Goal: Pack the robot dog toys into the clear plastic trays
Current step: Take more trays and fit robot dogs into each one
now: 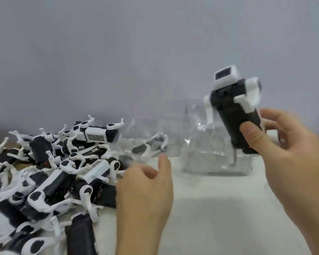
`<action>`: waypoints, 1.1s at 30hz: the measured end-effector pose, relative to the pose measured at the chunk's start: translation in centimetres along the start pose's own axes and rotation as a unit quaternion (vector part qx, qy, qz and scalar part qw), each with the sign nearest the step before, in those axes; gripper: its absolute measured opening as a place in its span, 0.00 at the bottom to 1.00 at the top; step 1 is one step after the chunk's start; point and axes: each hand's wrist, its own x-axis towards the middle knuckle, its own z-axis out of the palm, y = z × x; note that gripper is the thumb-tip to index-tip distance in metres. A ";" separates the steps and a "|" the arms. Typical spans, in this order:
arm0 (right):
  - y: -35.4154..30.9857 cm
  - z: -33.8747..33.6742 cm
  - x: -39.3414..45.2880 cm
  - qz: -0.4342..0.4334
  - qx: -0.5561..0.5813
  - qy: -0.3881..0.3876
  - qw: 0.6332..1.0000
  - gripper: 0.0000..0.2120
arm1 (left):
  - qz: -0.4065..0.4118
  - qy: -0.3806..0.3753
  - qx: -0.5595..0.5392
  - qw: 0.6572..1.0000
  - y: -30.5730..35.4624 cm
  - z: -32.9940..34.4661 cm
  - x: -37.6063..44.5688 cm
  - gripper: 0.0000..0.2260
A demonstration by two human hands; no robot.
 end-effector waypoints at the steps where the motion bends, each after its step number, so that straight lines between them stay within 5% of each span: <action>1: 0.2 0.1 0.0 0.006 -0.016 -0.009 1.000 0.06 | -0.002 -0.023 0.020 1.000 0.0 0.2 -0.3 0.30; 3: 0.5 0.2 -0.2 0.014 -0.041 -0.016 0.999 0.06 | 0.038 0.043 0.087 0.995 -0.6 0.1 0.1 0.29; 6: 1.0 0.3 -0.3 0.027 -0.060 -0.024 0.998 0.06 | 0.089 0.147 0.071 0.983 -2.6 -1.2 1.8 0.11; 10: 1.6 0.9 -0.6 0.039 -0.060 -0.048 0.996 0.07 | 0.013 0.032 0.071 0.997 -4.5 -0.9 3.0 0.33; 16: 1.8 1.4 -0.9 0.045 -0.066 -0.072 0.994 0.08 | 0.026 0.067 0.061 0.996 -4.1 -0.6 2.6 0.28; 19: 1.4 1.2 -0.8 0.040 -0.062 -0.052 0.996 0.07 | 0.054 0.103 0.024 0.993 -2.9 -1.6 2.2 0.34; 22: 0.9 0.7 -0.6 0.040 -0.047 -0.029 0.998 0.05 | 0.071 0.028 0.030 0.997 -1.3 -2.6 1.8 0.35; 27: -0.3 -0.3 -0.1 0.026 -0.028 -0.004 0.999 0.06 | 0.052 -0.063 0.232 0.969 0.7 -3.1 0.3 0.07; 33: -1.2 -1.8 0.4 -0.003 -0.063 0.016 0.998 0.09 | -0.012 -0.147 0.451 0.880 2.1 -1.1 -2.6 0.29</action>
